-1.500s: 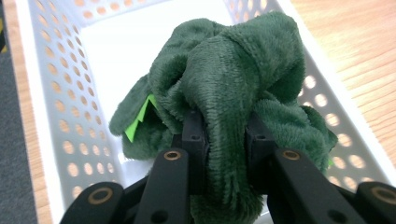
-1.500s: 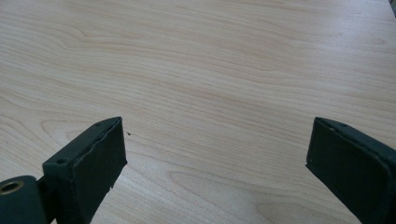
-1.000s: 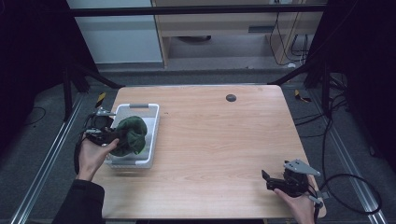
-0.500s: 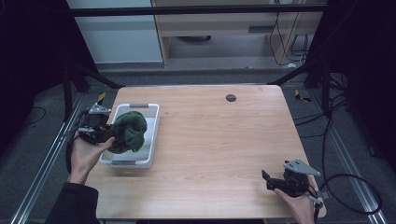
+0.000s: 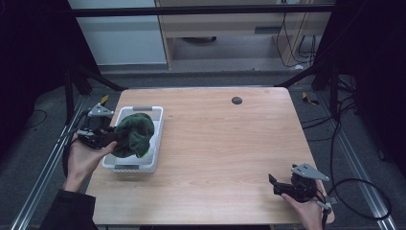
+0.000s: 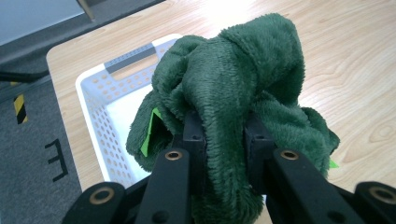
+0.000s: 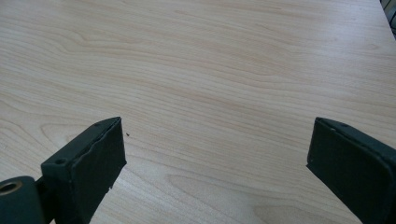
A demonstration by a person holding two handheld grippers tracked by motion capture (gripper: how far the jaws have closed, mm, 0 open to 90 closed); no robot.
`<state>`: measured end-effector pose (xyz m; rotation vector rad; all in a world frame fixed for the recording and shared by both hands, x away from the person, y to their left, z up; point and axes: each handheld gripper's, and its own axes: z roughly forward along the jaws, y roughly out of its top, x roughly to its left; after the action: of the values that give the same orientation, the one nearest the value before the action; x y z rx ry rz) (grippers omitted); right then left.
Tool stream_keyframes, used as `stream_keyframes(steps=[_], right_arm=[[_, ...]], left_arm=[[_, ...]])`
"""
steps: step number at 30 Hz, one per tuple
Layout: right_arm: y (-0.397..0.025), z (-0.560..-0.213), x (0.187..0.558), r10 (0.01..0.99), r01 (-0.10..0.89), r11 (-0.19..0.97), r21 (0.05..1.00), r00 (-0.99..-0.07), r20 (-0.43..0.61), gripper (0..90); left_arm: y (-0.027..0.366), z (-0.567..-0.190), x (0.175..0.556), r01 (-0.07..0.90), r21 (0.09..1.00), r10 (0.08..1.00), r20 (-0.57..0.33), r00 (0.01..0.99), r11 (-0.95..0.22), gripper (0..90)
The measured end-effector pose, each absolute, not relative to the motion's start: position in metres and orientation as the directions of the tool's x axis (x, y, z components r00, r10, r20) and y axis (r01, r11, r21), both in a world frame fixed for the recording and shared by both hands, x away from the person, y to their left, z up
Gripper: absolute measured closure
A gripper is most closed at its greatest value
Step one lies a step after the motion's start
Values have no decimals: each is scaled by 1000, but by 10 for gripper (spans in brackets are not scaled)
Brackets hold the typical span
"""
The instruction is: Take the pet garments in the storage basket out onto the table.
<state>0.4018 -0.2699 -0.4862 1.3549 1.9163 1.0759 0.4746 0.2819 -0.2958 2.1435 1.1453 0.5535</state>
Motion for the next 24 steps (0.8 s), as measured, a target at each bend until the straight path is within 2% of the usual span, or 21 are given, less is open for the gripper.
stream_keyframes(steps=[24], right_arm=[[-270, -486, 402, 941, 498, 169, 851, -339, 11, 42]], left_arm=[[241, -276, 459, 499, 689, 748, 96, 656, -526, 751]])
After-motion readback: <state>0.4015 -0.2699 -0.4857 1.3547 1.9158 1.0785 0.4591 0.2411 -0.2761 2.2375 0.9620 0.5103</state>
